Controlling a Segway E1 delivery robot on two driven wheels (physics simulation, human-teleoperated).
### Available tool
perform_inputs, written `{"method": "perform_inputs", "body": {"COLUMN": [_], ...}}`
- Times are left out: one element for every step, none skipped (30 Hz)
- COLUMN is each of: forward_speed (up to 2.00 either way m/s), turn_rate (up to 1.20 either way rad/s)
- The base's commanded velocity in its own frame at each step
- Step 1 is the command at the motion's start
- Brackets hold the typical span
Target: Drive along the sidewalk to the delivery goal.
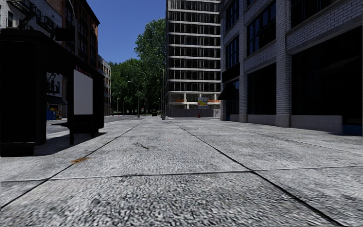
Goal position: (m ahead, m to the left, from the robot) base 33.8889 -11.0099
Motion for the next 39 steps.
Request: {"method": "perform_inputs", "body": {"forward_speed": [2.0, 2.0, 2.0, 2.0, 2.0, 2.0, 2.0, 2.0, 2.0, 2.0, 2.0, 2.0, 2.0, 2.0, 2.0, 2.0, 2.0, 2.0, 2.0, 2.0, 2.0, 2.0, 2.0, 2.0, 2.0, 2.0, 2.0, 2.0, 2.0, 2.0, 2.0, 2.0, 2.0, 2.0, 2.0, 2.0, 2.0, 2.0, 2.0], "turn_rate": [0.0, 0.0, 0.0, 0.0, 0.0, 0.0, 0.0, 0.0, 0.0, 0.0, 0.0, 0.0, 0.0, 0.0, 0.0, 0.0, 0.0, 0.0, 0.0, 0.0, 0.0, 0.0, 0.0, 0.0, 0.0, 0.0, 0.0, 0.0, 0.0, 0.0, 0.0, 0.0, 0.0, 0.0, 0.0, 0.0, 0.0, 0.0, 0.0]}}
